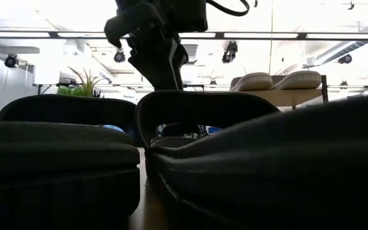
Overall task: Pick and place slides into the shelf
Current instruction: Put the black slipper under the shelf
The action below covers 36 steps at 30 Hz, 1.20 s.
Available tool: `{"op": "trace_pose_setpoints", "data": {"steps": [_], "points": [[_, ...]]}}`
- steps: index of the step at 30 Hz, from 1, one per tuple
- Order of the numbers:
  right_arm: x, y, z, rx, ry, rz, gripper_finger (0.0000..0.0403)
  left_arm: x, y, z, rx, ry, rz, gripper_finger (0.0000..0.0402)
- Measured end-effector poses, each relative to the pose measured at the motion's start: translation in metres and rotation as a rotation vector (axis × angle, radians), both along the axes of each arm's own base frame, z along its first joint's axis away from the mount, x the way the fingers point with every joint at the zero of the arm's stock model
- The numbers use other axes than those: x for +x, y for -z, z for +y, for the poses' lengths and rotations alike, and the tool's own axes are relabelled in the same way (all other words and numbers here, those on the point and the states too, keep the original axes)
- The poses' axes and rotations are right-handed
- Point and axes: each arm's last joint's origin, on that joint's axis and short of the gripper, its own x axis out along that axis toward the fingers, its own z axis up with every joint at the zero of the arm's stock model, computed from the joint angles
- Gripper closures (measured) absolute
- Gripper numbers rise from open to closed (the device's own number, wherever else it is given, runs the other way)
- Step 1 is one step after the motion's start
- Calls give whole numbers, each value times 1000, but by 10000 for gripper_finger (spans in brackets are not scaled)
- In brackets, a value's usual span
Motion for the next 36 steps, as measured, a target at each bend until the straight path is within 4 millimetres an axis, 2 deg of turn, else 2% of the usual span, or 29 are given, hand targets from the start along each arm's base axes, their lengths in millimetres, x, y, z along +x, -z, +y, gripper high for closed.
{"op": "trace_pose_setpoints", "data": {"steps": [4,6,9,15,23,28,32,36], "points": [[0,0,0,1,0,-2,218,2,0,8,-21,-4,7,368],[0,0,0,1,0,-3,218,3,0,15,-42,-6,12,390],[0,0,0,2,0,-4,218,4,3,26,-99,19,24,393],[0,0,0,2,0,-4,218,-1,24,49,-164,10,68,401],[0,-1,0,-22,7,-18,218,-6,51,53,-103,-4,81,401],[0,-1,-1,-24,6,-16,218,-3,63,63,-70,-47,85,401],[0,0,-1,-23,9,-17,218,4,67,81,-45,-107,37,402],[0,0,-1,-21,13,-19,218,8,66,108,-2,-220,-7,402]]}}
